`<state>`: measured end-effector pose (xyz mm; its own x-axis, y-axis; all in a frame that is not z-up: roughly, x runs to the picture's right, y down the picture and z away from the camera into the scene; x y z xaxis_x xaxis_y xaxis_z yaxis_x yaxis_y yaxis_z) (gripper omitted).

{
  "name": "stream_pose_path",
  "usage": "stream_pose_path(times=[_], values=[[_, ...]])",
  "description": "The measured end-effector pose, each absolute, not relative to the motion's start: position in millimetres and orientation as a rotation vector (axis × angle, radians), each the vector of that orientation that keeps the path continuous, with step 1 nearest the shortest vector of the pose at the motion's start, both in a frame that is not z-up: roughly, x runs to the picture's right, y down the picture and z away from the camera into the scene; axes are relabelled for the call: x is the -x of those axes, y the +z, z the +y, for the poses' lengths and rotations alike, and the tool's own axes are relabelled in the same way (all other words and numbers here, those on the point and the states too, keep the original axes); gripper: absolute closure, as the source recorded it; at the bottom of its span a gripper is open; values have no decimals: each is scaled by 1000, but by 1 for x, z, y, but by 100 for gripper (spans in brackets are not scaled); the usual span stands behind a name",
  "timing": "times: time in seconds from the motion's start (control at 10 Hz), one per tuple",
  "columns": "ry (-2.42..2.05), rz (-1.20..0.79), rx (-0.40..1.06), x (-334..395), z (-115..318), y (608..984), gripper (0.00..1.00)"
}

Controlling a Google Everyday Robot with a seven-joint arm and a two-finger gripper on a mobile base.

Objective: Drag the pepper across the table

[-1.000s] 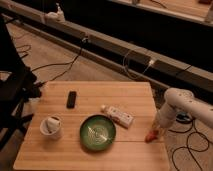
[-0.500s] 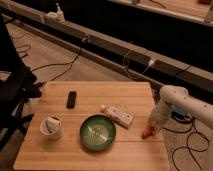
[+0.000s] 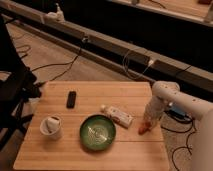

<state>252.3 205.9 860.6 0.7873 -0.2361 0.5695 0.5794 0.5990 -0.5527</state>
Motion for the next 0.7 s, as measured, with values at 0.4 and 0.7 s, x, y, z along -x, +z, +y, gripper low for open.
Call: stream_pose_path(times=[0.4,0.7], values=[[-571,-485,772,-226,179,878,100],[-645,-490,758,-203,159,894,100]])
